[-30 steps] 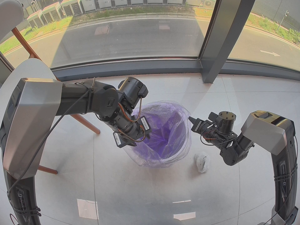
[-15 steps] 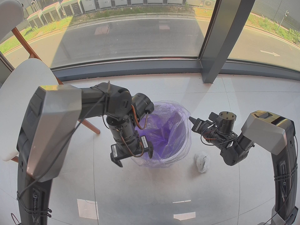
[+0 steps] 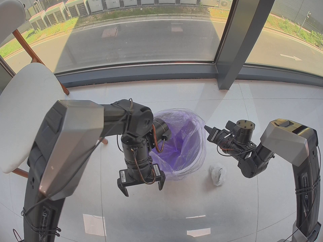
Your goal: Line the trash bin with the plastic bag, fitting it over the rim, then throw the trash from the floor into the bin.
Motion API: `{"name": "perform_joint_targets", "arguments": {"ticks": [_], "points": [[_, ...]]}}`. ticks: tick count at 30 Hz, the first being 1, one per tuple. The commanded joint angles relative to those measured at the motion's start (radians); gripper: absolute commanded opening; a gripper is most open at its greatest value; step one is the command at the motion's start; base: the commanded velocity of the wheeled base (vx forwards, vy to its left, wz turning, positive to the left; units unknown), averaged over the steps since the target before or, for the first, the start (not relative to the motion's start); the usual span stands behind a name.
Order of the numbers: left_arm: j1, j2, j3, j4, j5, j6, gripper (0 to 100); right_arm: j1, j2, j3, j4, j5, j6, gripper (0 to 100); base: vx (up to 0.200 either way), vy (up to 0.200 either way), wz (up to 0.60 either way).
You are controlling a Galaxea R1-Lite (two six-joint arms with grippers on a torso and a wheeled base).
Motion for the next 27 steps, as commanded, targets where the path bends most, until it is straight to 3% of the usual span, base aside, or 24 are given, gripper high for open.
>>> {"name": "perform_joint_targets", "arguments": {"ticks": [1,3,4,8,9,10,11,12,14,15,17,20,21,22,24,27], "points": [[-0.017,-0.168,0.000,0.198,-0.024,-0.001,100,-0.012,0.001,0.000,0.000,0.000,0.001,0,0.000,0.000,0.00],[-0.024,-0.206,0.000,0.398,-0.038,-0.006,100,-0.011,0.001,0.002,-0.002,0.000,-0.001,0,0.000,0.000,0.00],[-0.029,-0.220,0.000,0.398,-0.052,-0.015,100,-0.011,0.001,0.002,-0.003,0.000,-0.001,0,0.000,0.000,0.00],[-0.032,-0.390,0.000,0.230,-0.202,-0.040,100,-0.003,0.007,0.006,-0.026,-0.001,-0.002,0,0.000,0.000,0.00],[-0.034,-0.421,0.069,0.148,-0.225,-0.030,100,-0.003,0.007,0.008,-0.028,-0.001,-0.004,0,0.000,0.000,0.00],[-0.034,-0.421,0.069,0.148,-0.225,-0.030,100,-0.003,0.007,0.008,-0.028,-0.001,-0.004,0,0.000,0.000,0.00],[-0.035,-0.548,0.454,-0.267,-0.255,0.003,100,-0.002,0.002,0.025,-0.028,-0.001,-0.004,0,0.000,0.000,0.00],[-0.034,-0.619,0.684,-0.584,-0.253,0.026,100,0.002,0.001,0.035,-0.029,-0.001,-0.004,0,0.000,0.000,0.00],[-0.034,-0.665,0.946,-1.075,-0.235,0.026,100,0.003,0.002,0.043,-0.032,-0.001,-0.004,0,0.000,0.000,0.00],[-0.035,-0.652,1.012,-1.248,-0.209,-0.003,100,0.003,0.004,0.043,-0.042,-0.001,-0.006,0,0.000,0.000,0.00],[-0.052,-0.602,0.959,-1.212,-0.152,-0.070,100,0.003,0.007,0.043,-0.055,-0.001,-0.007,0,0.000,0.000,0.00],[-0.052,-0.536,0.755,-0.966,-0.126,-0.148,100,0.005,0.005,0.043,-0.054,-0.001,-0.007,0,0.000,0.000,0.00],[-0.050,-0.494,0.615,-0.810,-0.123,-0.178,100,0.005,0.005,0.045,-0.055,-0.001,-0.007,0,0.000,0.000,0.00],[-0.049,-0.468,0.537,-0.751,-0.121,-0.190,100,0.006,0.005,0.045,-0.055,-0.001,-0.007,0,0.000,0.000,0.00],[-0.044,-0.398,0.416,-0.682,-0.121,-0.199,100,0.006,0.005,0.046,-0.055,-0.001,-0.006,0,0.000,0.000,0.00],[-0.017,-0.329,0.357,-0.678,-0.110,-0.185,100,0.009,0.004,0.049,-0.055,-0.003,-0.004,0,0.000,0.000,0.00]]}}
